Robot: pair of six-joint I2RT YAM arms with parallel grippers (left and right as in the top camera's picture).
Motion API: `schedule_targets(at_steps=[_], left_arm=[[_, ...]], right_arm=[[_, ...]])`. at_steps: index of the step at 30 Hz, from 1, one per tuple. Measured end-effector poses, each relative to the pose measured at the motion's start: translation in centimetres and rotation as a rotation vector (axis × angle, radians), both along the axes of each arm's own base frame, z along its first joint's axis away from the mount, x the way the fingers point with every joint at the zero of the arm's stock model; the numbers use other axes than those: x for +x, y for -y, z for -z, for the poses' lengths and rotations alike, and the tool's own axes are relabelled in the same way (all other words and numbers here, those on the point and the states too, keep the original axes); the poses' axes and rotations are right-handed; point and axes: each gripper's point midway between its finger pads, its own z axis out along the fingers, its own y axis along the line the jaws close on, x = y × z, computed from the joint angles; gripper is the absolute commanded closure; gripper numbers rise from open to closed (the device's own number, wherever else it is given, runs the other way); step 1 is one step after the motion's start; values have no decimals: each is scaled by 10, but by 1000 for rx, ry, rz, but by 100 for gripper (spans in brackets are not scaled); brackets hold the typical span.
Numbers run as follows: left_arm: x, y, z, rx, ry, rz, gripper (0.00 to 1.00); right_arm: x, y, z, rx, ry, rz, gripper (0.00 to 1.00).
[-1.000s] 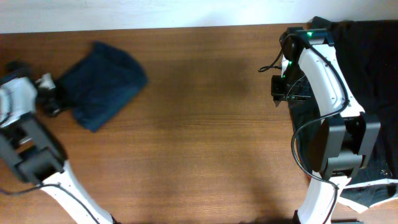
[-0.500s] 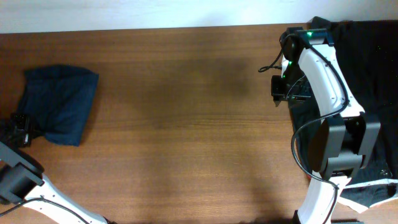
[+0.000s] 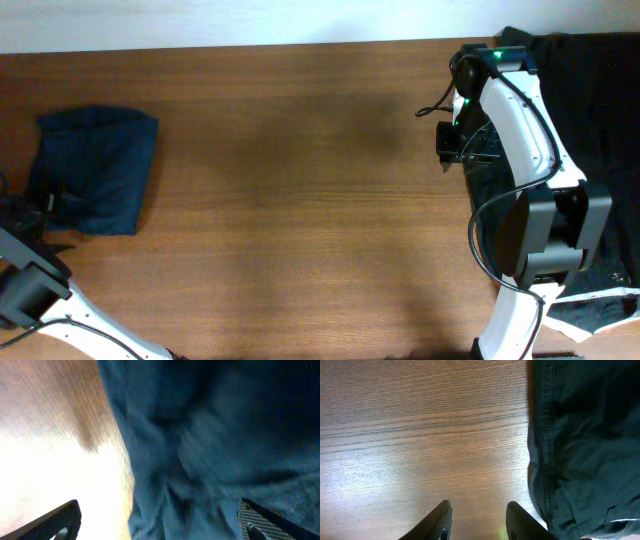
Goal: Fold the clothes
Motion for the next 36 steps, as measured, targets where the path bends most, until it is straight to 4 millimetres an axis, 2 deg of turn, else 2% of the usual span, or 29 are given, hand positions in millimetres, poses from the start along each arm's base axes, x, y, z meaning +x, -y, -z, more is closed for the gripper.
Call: schedule_targets(at_steps=[2,3,4,5,6,8,11,12,13,15,17,20,22,24,25,28,30,31,34,35,36], left_arm=[[9,3,-32,92,41,67,1],[19,12,-59,154,84,122,1],[34,30,-87,213,135,193,1],[43,44,-98,239,158,241,1],[57,69,-110,265,187,326,1],[86,143,-114,266,228,559,1],[103,243,-113,269,279,902,1],[102,272,-113,267,289,997,1],[92,309,-111,262,275,1131,1],[67,333,-109,239,195,1243,1],[50,341,-108,223,136,1300,1],[30,334,-114,203,59,1315,1],[26,332,-133,243,106,1313,1],[25,330,-154,304,193,1301,1],[22,328,-172,357,268,1288,1],[10,323,-211,483,446,1246,1],[-3,319,-223,537,524,1223,1],[-4,318,-223,577,585,1204,1],[-27,311,-209,647,664,1171,1],[-34,307,-205,682,686,1155,1],[-40,303,-200,715,708,1138,1]], right_arm=[[0,0,0,0,0,0,50],[0,-1,0,8,-1,4,44],[0,-3,0,15,-1,3,39],[0,-3,0,19,-1,4,32],[0,-4,0,24,-1,4,26],[0,-7,0,41,-2,4,15],[-1,-22,-1,138,-2,-39,12],[-2,-27,-2,169,-5,-55,12],[-6,-31,-3,195,-20,-64,11],[-19,-34,-7,220,-71,-81,11],[-27,-35,-9,239,-104,-85,11],[-28,-28,-12,266,-106,-53,11],[-26,-21,-25,267,-54,-45,11],[-23,-20,-45,264,50,-63,7],[-23,-21,-59,264,121,-74,7],[-28,-22,-92,260,300,-103,1],[-39,-22,-102,254,404,-117,1],[-45,-22,-100,251,439,-123,1],[-69,-21,-89,230,541,-134,1],[-71,-19,-88,214,603,-141,1],[-85,-16,-84,190,672,-144,1]])
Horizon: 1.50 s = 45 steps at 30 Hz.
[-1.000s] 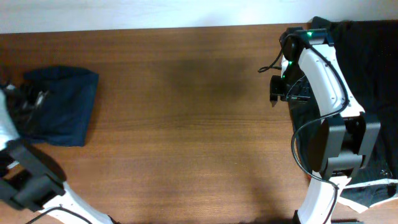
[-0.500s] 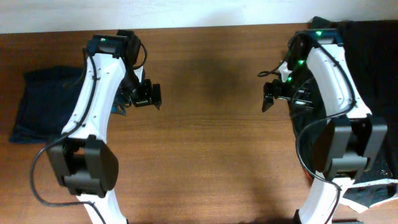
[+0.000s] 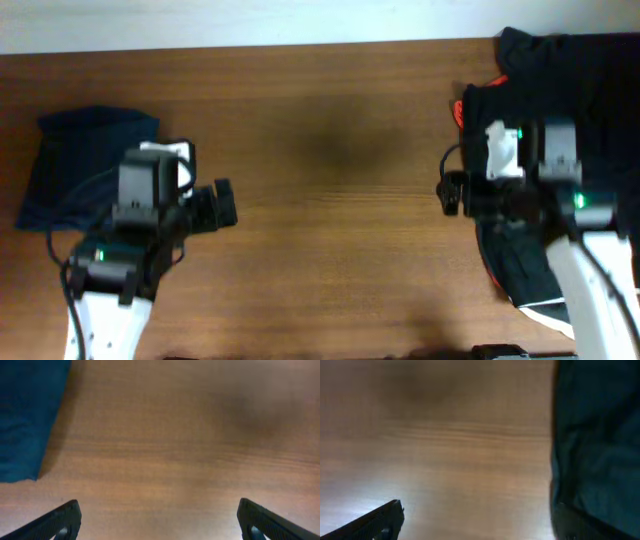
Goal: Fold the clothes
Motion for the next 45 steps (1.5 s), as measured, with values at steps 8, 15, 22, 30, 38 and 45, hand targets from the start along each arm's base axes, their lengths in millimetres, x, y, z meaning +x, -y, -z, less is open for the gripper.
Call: schedule_targets(at_steps=[8,15,22,30,38,45], left_arm=[[-47,-29,37,47,86,-127,1],[-45,-31,41,48,73,-153,1],[-44,-31,41,44,74,-158,1],[-44,-31,42,45,70,-159,1],[-44,-32,43,48,68,-161,1],[-44,-32,43,48,69,-161,1]], right_arm=[[-70,20,-12,-66,274,124,1],[-72,22,-17,-66,296,148,1],[-88,23,-19,-68,312,152,1],[-80,12,-14,-84,794,64,1],[-37,10,5,-90,1114,64,1],[-36,10,43,-132,989,36,1]])
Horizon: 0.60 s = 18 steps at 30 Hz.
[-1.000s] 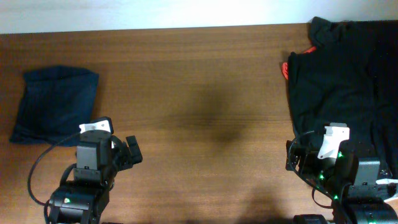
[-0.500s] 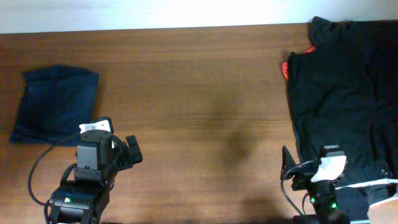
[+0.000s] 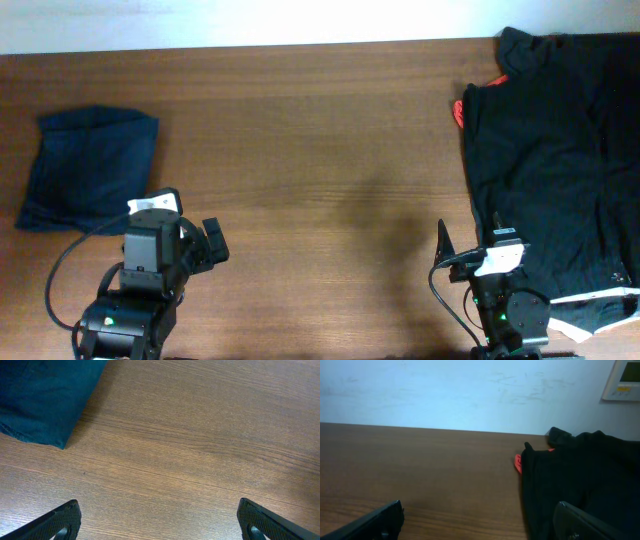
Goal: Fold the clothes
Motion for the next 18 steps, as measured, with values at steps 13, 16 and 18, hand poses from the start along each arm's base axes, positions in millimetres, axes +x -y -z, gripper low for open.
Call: schedule_targets(at_steps=[13,16,18], left_arm=[[0,0,0,0,0,0,1],[0,0,0,0,0,0,1],[0,0,0,0,0,0,1]], right_arm=[[0,0,0,-5,0,0,1],[0,0,0,-5,0,0,1],[0,0,0,-6,0,0,1]])
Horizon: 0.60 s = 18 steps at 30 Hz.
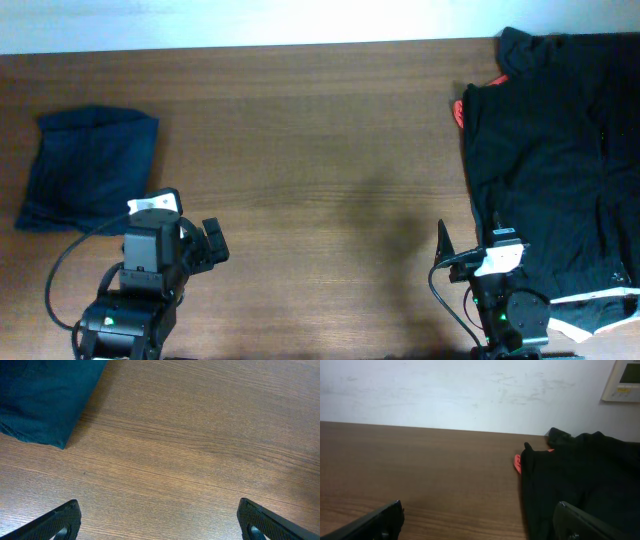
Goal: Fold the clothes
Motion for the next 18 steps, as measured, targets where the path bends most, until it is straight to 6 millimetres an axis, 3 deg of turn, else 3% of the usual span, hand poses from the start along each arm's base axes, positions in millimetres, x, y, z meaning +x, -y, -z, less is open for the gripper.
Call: schedule_targets(at_steps=[7,8,18], left_arm=[[-8,-4,-10,2,65,-10,1],[-21,-9,-11,5,131,-24,1],[1,-13,-24,69,889,36,1]], right_arm=[[0,0,0,0,0,0,1],[0,0,0,0,0,0,1],[0,0,0,0,0,0,1]])
